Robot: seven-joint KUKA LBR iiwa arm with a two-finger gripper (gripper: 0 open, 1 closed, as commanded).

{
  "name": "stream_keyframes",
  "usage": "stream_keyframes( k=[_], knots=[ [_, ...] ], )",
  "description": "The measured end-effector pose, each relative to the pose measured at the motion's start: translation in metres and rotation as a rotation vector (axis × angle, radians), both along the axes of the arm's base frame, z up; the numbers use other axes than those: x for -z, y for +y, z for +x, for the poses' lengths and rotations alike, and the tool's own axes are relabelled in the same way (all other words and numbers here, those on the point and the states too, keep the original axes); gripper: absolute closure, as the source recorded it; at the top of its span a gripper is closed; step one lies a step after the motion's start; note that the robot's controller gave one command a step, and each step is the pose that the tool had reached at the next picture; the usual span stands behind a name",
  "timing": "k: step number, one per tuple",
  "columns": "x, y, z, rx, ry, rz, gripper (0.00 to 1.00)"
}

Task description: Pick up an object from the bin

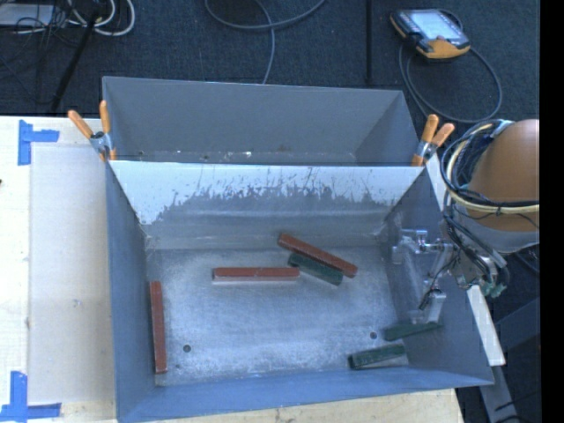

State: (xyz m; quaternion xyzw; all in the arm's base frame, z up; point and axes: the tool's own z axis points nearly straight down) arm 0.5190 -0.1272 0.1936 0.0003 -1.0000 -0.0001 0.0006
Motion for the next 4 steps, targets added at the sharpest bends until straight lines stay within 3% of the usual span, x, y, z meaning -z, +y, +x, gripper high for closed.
stream_keyframes(
  k=[1, 2, 3, 4],
  knots=[
    [0.029, -0.004, -0.005, -0.085, -0.005, -0.001, 0.00],
    [0.085, -0.008, -0.028, -0.304, -0.005, -0.001, 0.00],
    [0.124, 0.003, -0.008, -0.484, -0.001, 0.001, 1.00],
    [0.124, 0.003, -0.008, -0.485, -0.001, 0.001, 1.00]
  ],
)
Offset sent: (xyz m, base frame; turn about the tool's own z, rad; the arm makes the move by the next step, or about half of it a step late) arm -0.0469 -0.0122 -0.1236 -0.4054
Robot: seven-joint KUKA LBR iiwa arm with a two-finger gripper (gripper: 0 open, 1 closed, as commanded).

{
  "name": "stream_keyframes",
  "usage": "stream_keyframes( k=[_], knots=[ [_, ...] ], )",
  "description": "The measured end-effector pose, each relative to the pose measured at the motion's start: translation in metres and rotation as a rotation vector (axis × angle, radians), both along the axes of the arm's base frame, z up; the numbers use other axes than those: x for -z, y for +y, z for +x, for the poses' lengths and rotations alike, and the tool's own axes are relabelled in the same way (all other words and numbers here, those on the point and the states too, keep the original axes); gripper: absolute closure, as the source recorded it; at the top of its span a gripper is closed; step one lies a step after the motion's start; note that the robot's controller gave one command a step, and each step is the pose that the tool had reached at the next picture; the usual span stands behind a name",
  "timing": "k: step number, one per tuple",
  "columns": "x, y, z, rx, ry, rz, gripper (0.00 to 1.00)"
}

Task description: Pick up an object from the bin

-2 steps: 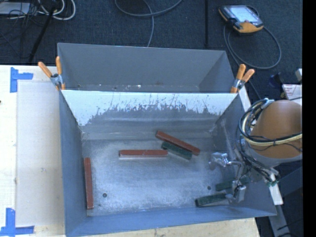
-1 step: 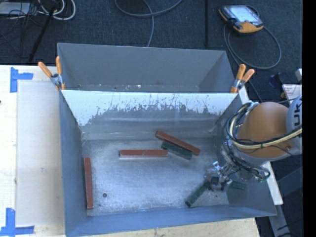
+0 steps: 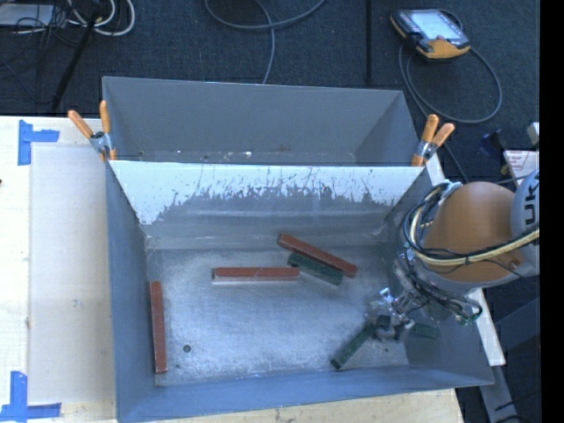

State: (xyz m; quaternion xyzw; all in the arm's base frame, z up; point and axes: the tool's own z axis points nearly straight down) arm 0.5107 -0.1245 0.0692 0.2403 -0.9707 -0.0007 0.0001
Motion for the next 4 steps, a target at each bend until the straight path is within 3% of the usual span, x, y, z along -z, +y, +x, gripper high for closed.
stream_keyframes(
  k=[1, 2, 3, 4],
  knots=[
    [-0.125, -0.021, 0.062, 0.067, -0.001, 0.000, 1.00],
    [-0.125, -0.021, 0.062, 0.070, -0.001, 0.000, 0.00],
    [-0.125, -0.021, 0.062, 0.071, -0.001, 0.000, 0.00],
    [-0.074, -0.010, 0.046, 0.033, -0.006, -0.001, 0.00]
  ],
)
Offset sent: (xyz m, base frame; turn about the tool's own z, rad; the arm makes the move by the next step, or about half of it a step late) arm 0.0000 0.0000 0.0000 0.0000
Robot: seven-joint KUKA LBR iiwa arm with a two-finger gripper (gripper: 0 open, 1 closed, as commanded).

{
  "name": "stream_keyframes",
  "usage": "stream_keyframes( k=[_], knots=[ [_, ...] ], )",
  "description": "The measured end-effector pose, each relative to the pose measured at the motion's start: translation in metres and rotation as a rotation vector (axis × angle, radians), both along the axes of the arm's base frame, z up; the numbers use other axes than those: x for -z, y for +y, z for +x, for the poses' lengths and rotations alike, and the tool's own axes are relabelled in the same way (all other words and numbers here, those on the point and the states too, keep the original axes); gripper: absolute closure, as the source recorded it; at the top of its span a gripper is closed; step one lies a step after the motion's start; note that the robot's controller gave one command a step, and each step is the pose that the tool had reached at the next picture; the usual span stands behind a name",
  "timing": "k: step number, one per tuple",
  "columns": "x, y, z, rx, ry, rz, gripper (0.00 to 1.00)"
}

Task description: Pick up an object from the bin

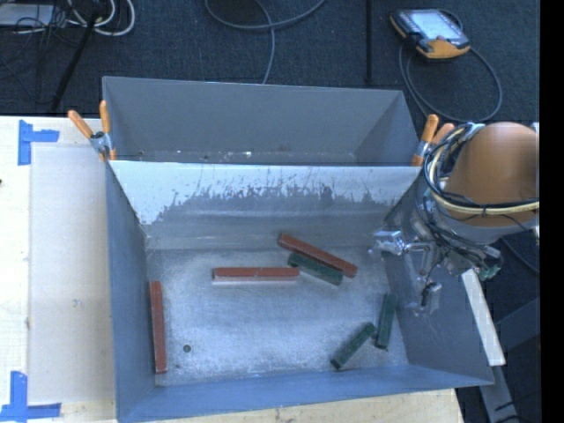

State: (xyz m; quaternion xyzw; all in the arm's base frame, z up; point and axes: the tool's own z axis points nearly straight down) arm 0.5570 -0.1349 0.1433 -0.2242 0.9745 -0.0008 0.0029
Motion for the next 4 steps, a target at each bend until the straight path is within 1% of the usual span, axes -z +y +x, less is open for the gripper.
stream_keyframes(
  k=[1, 2, 3, 4],
  knots=[
    [0.071, 0.032, 0.024, -0.090, 0.000, 0.000, 1.00],
    [0.073, 0.032, 0.023, -0.091, 0.004, 0.001, 0.00],
    [0.073, 0.032, 0.023, -0.091, 0.004, 0.001, 0.00],
    [0.072, 0.036, -0.014, -0.184, 0.004, 0.001, 0.00]
  ],
)
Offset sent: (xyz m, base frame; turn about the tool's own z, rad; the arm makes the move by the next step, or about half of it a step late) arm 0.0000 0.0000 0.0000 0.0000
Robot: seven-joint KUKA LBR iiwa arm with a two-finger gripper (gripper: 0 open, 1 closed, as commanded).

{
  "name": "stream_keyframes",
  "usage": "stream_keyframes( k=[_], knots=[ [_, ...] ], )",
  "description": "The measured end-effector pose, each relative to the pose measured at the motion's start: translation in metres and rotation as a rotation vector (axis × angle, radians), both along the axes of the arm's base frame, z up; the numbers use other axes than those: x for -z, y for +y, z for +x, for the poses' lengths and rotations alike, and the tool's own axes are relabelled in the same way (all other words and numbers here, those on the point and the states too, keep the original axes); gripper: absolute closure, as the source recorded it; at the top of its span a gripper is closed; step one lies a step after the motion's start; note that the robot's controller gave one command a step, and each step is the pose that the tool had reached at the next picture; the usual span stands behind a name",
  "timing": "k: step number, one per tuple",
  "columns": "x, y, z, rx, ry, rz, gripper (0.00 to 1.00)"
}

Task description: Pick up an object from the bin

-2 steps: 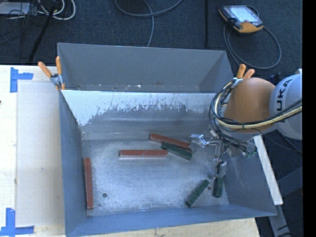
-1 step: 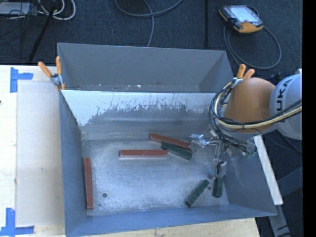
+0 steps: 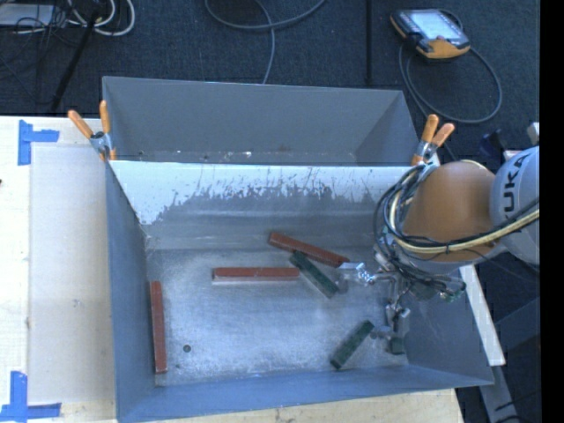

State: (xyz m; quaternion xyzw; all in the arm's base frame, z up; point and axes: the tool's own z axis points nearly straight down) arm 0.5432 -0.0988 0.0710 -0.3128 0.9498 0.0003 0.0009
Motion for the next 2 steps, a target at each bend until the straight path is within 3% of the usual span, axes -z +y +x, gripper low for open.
stream_keyframes(
  k=[1, 2],
  knots=[
    [-0.0035, 0.0032, -0.0334, -0.176, 0.000, 0.000, 1.00],
    [-0.0035, 0.0033, -0.0334, -0.177, 0.000, 0.000, 1.00]
  ],
)
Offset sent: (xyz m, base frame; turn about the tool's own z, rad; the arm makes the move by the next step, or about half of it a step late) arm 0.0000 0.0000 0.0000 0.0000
